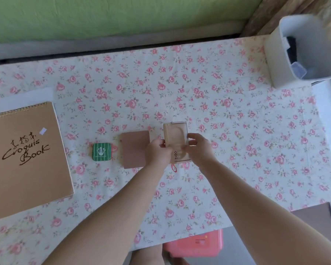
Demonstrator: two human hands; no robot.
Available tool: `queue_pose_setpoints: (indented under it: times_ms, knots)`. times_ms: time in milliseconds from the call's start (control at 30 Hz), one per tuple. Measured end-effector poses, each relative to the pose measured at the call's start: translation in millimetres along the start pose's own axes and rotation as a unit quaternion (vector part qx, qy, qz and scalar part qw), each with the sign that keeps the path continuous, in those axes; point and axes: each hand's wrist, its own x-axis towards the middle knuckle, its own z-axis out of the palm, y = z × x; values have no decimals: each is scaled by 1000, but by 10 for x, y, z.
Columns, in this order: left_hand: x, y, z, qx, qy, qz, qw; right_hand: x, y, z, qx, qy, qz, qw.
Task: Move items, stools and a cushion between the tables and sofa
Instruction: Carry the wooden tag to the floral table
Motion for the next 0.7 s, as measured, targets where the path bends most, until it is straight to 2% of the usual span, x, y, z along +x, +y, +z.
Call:
queue_pose_setpoints:
  times_ms: [200, 533, 700]
  knots:
    - [224, -135, 179, 60, 12, 0, 998, 273, 149, 86, -24, -3, 11, 1000]
    - [280, -206, 205, 29, 4, -29, 999, 335, 209, 87, -51, -20, 22, 998]
    - [180, -143, 148, 33, 5, -32, 999, 208, 134, 32, -55, 4, 20, 998]
